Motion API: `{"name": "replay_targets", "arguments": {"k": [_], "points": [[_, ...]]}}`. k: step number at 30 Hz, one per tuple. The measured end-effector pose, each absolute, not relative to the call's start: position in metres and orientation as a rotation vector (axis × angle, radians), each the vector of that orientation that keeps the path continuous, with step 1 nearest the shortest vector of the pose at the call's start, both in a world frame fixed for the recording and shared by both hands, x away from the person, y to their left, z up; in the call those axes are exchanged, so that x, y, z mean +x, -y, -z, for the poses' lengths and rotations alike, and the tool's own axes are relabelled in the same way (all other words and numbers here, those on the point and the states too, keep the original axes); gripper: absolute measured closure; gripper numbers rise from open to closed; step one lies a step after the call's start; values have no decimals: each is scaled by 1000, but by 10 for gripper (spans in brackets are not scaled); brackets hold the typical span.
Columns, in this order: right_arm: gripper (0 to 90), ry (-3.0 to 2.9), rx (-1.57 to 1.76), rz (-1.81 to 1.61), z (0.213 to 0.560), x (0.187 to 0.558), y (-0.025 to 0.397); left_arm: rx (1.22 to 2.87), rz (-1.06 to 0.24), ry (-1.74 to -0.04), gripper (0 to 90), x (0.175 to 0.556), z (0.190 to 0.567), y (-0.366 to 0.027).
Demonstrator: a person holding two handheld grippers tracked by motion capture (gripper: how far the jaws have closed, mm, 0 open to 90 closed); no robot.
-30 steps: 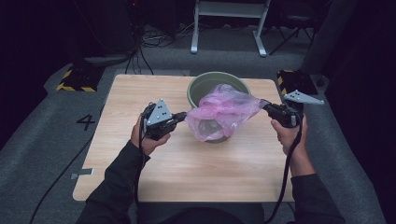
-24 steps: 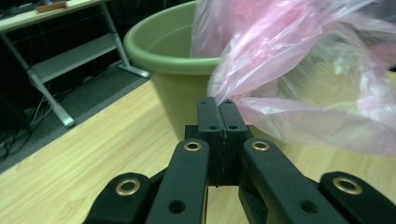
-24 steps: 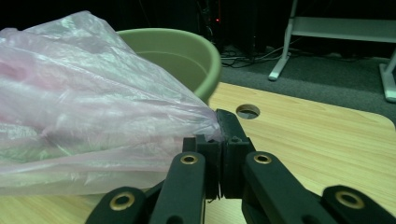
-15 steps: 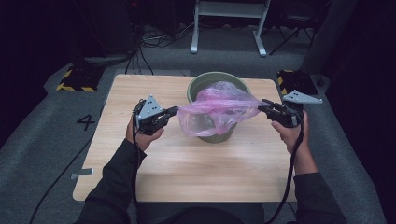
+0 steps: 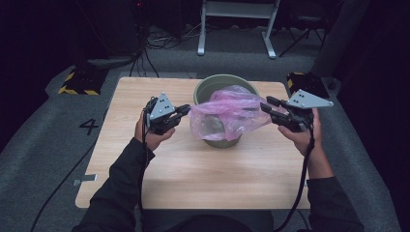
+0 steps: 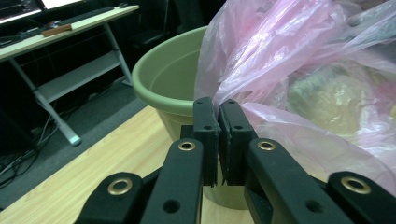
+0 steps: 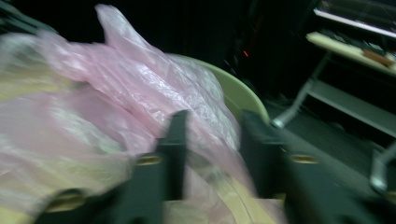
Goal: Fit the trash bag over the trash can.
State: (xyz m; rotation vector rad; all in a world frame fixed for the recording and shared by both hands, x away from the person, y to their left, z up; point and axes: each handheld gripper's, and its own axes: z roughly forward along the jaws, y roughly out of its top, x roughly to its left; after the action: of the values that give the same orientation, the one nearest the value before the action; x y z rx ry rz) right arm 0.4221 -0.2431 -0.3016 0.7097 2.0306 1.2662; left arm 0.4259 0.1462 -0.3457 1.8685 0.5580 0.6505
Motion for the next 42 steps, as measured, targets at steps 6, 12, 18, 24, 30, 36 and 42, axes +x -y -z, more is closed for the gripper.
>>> {"name": "replay_targets", "arguments": {"k": [6,12,18,24,30,36,42], "points": [[885,-2037,770,-1233,305,447,235,1889,-654,-593,873,445,352,-145],[900,-2014,837,-1230,310,463,238,1922,-631,-607,895,458,361,-143],[900,-2012,893,-1265,316,473,247,1914,-602,-624,896,464,366,-148],[900,-2008,907,-1310,316,472,247,1878,-625,-618,383,442,354,-148],[900,-2024,883,-1289,314,466,242,1810,-655,-542,227,404,331,-155],[900,-2028,886,-1288,314,467,240,1837,-579,-387,203,376,321,-141],[900,-2033,888,-1271,315,468,236,1893,-536,-264,220,364,331,-100]]}}
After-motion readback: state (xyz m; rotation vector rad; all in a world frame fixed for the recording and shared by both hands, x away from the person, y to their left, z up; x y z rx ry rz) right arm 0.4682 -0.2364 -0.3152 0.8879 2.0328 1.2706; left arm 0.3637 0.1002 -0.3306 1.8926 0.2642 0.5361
